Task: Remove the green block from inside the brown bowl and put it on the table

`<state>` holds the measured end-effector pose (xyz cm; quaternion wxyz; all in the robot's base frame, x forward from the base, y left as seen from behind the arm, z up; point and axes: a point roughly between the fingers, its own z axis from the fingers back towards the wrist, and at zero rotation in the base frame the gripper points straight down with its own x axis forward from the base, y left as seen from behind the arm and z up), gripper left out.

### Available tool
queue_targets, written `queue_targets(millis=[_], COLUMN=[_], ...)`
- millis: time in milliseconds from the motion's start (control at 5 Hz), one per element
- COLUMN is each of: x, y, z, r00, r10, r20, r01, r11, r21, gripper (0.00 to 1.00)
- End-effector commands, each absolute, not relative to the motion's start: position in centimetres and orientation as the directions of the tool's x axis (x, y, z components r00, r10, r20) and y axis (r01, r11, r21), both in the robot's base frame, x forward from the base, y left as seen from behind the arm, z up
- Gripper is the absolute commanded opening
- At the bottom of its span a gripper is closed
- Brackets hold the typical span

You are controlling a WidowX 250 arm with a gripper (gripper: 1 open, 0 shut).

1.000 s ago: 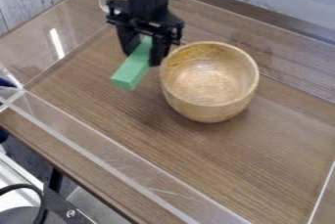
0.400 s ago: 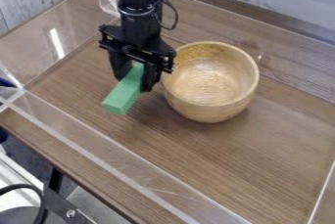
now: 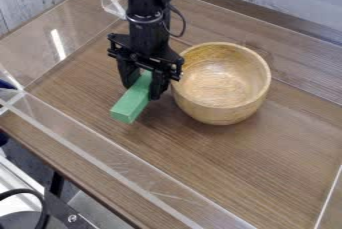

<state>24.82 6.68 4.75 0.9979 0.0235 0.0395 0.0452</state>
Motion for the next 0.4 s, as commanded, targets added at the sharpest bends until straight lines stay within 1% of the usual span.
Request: queue_targets(millis=[0,200], x=[26.3,26.27], y=[7.66,7.56], z=[5.08,4.61], r00=[0.994,0.993], r10=[0.099,0.104], r20=[-0.039,-0.051], r01=[-0.096,-0.1], r11=[0.993,0.992], r21=[0.069,0.072], gripper=[0.0,0.0])
